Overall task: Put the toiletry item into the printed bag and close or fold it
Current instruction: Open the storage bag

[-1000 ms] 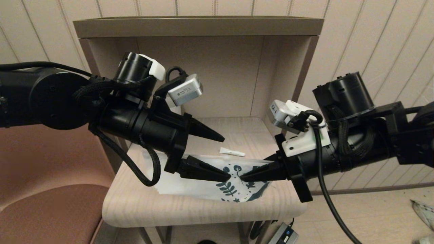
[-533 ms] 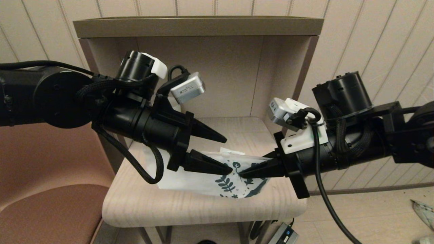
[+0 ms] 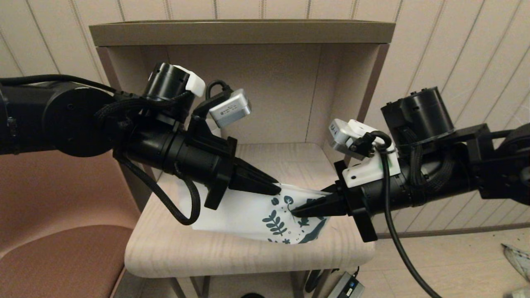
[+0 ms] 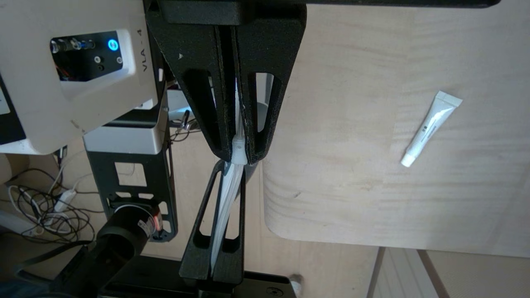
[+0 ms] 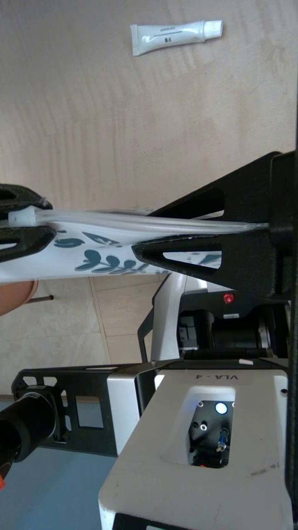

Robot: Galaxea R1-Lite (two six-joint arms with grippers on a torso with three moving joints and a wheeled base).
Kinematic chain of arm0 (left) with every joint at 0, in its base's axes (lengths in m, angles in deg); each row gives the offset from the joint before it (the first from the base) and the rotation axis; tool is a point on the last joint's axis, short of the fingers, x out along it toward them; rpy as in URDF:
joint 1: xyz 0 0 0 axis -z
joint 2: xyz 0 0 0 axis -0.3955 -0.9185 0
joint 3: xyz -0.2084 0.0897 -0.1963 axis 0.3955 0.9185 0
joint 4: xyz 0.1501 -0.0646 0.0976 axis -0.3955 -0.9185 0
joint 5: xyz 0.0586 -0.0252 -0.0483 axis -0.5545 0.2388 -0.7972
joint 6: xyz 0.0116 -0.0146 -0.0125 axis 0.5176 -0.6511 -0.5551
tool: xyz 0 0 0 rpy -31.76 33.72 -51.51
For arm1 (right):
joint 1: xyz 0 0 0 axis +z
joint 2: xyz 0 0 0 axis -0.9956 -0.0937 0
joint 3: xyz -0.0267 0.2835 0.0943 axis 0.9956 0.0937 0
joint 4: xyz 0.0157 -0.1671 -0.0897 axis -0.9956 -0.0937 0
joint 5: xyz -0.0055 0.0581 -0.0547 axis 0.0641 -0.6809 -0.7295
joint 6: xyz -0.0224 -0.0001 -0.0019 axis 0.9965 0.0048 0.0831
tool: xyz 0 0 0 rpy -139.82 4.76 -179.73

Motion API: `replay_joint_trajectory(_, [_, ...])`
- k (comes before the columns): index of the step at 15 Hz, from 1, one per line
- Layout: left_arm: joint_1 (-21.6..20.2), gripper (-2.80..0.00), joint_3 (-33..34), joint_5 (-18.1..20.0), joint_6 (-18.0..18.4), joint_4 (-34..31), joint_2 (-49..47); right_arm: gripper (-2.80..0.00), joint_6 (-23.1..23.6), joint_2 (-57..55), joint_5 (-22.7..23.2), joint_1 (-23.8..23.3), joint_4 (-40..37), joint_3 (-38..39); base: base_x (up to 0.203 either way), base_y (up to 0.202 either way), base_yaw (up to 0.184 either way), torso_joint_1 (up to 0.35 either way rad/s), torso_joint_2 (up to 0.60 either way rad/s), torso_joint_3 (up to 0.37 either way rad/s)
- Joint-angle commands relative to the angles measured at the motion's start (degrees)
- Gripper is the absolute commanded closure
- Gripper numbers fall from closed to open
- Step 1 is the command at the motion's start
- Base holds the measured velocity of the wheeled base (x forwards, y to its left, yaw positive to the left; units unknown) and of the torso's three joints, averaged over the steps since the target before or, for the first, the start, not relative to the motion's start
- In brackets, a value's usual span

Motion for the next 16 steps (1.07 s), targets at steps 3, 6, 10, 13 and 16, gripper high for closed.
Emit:
replay_joint_trajectory(3, [0.1, 0.0, 0.2, 0.3, 0.2, 0.0, -0.3, 0.0, 0.1, 0.0, 0.3, -0.2, 0.0, 0.2, 0.0, 0.0, 0.0, 0.0, 0.0, 0.0])
replay_joint_trajectory(6, [0.0, 0.0, 1.0, 0.2, 0.4, 0.0, 0.2, 0.0, 0.1, 0.9, 0.2, -0.6, -0.1, 1.1, 0.0, 0.0, 0.0, 0.0, 0.0, 0.0])
replay_joint_trajectory(10, [-0.5, 0.0, 4.0, 0.3, 0.4, 1.1, 0.5, 0.0, 0.2, 3.3, 0.2, -2.5, 0.3, 4.7, 0.0, 0.0, 0.0, 0.0, 0.0, 0.0])
replay_joint_trajectory(13, [-1.9, 0.0, 4.6, 0.3, 0.4, 1.2, 1.2, 0.0, 0.3, 5.6, 0.3, -5.2, 1.4, 6.8, 0.0, 0.0, 0.0, 0.0, 0.0, 0.0])
replay_joint_trajectory(16, [-3.0, 0.0, 6.5, 0.2, 0.5, 1.3, 2.6, 0.0, 0.3, 7.2, 0.4, -6.7, 1.4, 7.9, 0.0, 0.0, 0.0, 0.0, 0.0, 0.0])
